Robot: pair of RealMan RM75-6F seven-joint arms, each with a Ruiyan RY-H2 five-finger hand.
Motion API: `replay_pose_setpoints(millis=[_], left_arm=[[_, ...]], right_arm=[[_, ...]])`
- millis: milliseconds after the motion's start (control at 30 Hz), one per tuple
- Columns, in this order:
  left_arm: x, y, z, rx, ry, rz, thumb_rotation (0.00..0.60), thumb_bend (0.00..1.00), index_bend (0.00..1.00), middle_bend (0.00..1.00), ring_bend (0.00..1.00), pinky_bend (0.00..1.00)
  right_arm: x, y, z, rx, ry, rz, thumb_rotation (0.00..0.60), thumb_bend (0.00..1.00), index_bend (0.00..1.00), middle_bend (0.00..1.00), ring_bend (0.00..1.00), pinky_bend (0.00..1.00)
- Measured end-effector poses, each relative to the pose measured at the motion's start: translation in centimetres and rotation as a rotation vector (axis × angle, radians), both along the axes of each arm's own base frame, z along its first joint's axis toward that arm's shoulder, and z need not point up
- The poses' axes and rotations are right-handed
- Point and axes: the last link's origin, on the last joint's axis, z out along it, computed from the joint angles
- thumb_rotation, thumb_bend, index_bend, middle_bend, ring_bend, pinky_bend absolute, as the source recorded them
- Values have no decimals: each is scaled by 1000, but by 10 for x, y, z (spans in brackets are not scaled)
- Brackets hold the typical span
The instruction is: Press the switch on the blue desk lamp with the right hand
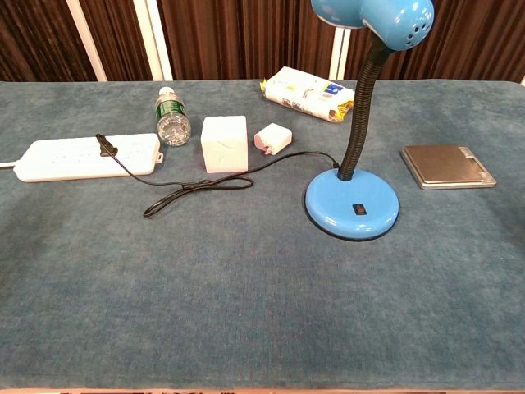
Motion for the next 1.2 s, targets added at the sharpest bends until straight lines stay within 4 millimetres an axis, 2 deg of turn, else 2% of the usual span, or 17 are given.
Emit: replay_pose_setpoints(millis=[100, 200, 267, 400, 567, 867, 933, 1067, 1200], left_arm=[[0, 1, 0, 2, -1, 5, 600, 470, 164, 41, 0, 16], [-1, 1, 1, 5, -5, 12, 600, 470, 164, 42, 0, 16], [-1, 2, 1, 6, -8, 16, 600, 470, 164, 41, 0, 15], [0, 1, 0, 6, -6, 17, 600, 470, 165, 42, 0, 15], [-1, 1, 0, 7, -7, 28, 600, 474, 165, 42, 0, 15], [-2, 2, 0, 20, -22, 57, 600, 477, 165, 42, 0, 12], [-3, 2, 0, 20, -25, 64, 600, 478, 164, 42, 0, 12], [-3, 2, 1, 24, -33, 76, 600, 479, 163, 42, 0, 10], [-3, 3, 1, 32, -40, 81, 600, 479, 163, 42, 0, 10]], right_arm=[[1, 1, -1, 7, 2, -4, 600, 163, 45, 196, 209, 174], [6, 4, -3, 18, -4, 5, 600, 292, 45, 264, 299, 253], [10, 6, -6, 27, -10, 15, 600, 335, 45, 293, 343, 287], [18, 4, -15, 79, 3, 49, 600, 350, 45, 418, 504, 395], [37, -9, -36, 185, -7, 108, 600, 389, 45, 560, 658, 486], [81, -50, -79, 334, -60, 182, 600, 469, 45, 615, 709, 604], [93, -57, -90, 367, -71, 191, 600, 521, 45, 622, 713, 630], [104, -61, -103, 404, -63, 190, 600, 640, 45, 623, 714, 668], [114, -63, -116, 443, -34, 182, 600, 651, 45, 625, 716, 709]])
